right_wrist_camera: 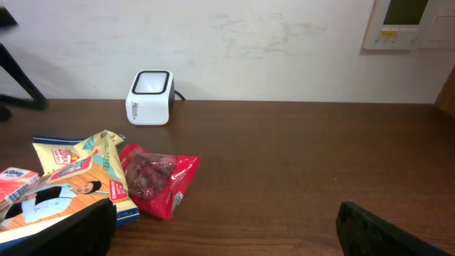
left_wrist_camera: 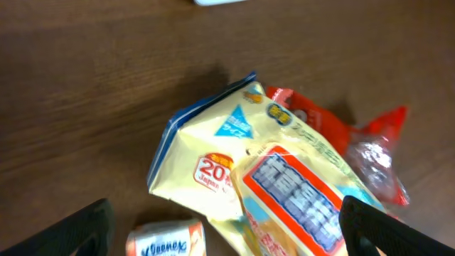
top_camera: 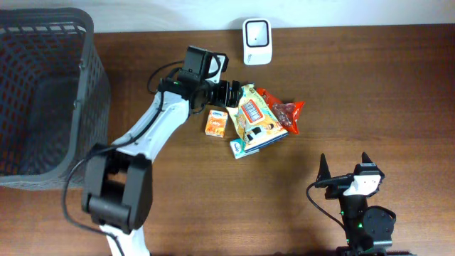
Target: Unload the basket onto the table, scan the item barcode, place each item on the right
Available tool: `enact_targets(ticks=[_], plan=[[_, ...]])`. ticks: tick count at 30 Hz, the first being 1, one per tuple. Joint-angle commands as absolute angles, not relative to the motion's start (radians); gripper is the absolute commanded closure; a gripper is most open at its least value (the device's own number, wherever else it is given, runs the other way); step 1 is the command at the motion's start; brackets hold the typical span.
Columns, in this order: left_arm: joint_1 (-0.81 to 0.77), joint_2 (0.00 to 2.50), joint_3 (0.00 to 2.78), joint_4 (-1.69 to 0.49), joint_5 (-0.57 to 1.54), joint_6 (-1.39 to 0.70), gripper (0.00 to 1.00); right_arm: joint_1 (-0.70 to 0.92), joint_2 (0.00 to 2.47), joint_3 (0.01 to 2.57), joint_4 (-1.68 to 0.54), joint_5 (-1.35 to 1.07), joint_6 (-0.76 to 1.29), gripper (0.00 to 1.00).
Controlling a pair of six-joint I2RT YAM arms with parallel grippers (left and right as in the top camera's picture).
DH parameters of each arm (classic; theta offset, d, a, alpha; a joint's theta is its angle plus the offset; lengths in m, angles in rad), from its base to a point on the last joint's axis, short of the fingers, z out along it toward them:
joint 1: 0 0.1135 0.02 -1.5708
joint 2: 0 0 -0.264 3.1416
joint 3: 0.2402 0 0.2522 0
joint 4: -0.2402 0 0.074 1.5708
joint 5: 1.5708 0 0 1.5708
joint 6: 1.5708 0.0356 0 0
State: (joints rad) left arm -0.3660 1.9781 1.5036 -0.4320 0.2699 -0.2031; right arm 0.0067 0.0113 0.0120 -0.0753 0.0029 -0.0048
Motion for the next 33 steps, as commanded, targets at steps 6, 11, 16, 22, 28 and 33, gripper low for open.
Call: enact_targets(ticks=[6,11,16,22,28,33], plan=[[-0.363,2.102,1.514,-0.306,0.236,-0.385,0.01,0.013,0.009,0.006,-0.081,0.009,-0.011,0.02],[-0.363,2.163,1.514,-0.296,0.240,-0.434,0.01,0.013,0.009,0.006,-0.081,0.009,-0.011,0.02],[-0.368,2.201,1.514,-0.253,0.299,-0.434,0.01,0.013,0.009,0.006,-0.081,0.009,-0.011,0.02],[-0.381,2.211,1.514,-0.216,0.356,-0.434,0.16,0.013,0.009,0.006,-0.081,0.009,-0.011,0.02],[-0.404,2.211,1.514,-0.216,0.355,-0.434,0.24,0.013,0.009,0.006,-0.081,0.009,-0.011,0.02],[-0.410,2.219,1.514,-0.209,0.345,-0.434,0.26,0.013,0.009,0.006,-0.081,0.009,-0.011,0.02]])
